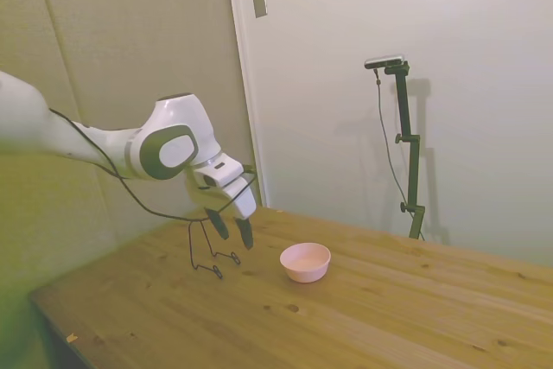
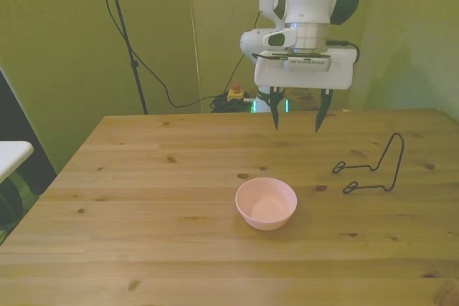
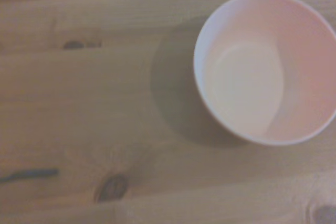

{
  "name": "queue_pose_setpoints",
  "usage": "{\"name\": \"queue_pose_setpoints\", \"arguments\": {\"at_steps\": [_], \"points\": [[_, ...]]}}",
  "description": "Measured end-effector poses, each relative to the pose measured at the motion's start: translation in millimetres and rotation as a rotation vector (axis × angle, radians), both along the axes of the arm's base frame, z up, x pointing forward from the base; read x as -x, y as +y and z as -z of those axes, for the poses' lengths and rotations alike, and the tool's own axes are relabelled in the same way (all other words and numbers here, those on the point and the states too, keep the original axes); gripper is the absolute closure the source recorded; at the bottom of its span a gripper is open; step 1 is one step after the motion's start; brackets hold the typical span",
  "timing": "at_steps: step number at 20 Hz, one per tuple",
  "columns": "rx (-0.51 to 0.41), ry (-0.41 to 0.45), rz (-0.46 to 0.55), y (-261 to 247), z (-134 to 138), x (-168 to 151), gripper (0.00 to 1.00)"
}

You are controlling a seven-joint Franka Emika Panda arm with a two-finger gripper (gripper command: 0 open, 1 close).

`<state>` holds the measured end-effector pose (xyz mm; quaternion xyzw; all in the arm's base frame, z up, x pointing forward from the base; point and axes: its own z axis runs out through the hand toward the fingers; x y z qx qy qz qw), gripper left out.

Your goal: Load the bowl

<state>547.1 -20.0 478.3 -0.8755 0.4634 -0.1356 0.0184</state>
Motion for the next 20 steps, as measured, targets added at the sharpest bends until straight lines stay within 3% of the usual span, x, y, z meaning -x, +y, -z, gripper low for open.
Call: {"name": "queue_pose_setpoints", "arguments": {"at_steps": [5,11,20], "points": [[0.023,-0.021,0.073,-0.8,4.7,-47.5,0.00],[0.039,-0.002,0.126,5.0,35.8,-94.0,0.00],[0.060,0.054,0.168,-6.4,87.5,-119.1,0.00]]}}
